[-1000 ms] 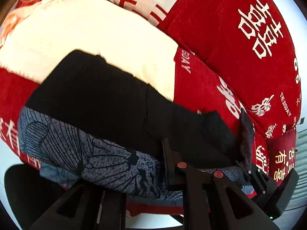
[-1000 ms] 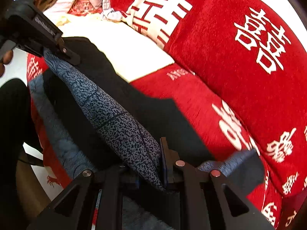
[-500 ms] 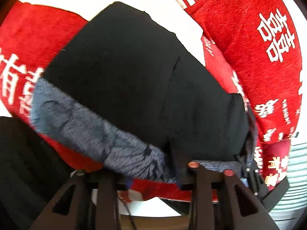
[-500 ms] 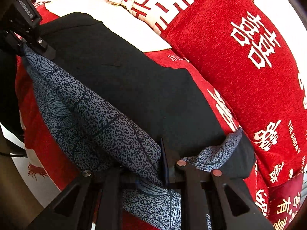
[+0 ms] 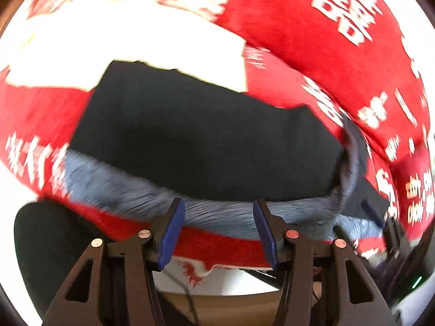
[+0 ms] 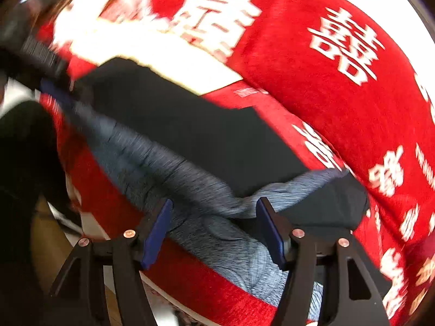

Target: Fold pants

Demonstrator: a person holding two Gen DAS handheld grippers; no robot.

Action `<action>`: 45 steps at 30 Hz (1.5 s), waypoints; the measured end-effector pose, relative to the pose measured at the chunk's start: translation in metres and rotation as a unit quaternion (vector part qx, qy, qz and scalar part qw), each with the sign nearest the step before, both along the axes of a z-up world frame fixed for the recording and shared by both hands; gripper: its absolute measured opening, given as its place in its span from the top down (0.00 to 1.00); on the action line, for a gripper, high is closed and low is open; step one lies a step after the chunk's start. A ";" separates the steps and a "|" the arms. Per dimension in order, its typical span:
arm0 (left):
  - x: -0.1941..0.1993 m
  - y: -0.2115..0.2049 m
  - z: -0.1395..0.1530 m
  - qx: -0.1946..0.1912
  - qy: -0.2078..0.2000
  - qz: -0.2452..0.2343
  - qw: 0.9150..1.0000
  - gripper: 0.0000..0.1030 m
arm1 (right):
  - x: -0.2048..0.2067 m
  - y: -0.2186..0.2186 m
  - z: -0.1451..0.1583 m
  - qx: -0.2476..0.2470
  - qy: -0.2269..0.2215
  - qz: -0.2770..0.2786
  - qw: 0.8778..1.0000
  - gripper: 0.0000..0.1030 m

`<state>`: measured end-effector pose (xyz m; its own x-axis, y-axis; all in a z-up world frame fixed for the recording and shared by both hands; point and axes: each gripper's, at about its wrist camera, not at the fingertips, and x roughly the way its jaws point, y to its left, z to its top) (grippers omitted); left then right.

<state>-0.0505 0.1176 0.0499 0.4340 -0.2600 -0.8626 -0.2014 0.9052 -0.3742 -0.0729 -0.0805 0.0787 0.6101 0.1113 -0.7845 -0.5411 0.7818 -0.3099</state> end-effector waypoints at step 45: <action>0.059 -0.086 -0.040 0.112 0.073 -0.079 0.988 0.14 | 0.059 -0.233 -0.001 0.114 0.075 -0.459 0.878 0.47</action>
<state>0.0084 0.0315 0.0098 0.2698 -0.1101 -0.9566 -0.0881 0.9865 -0.1384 -0.0142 -0.3133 0.0780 0.4165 -0.2092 -0.8847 0.3282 0.9421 -0.0683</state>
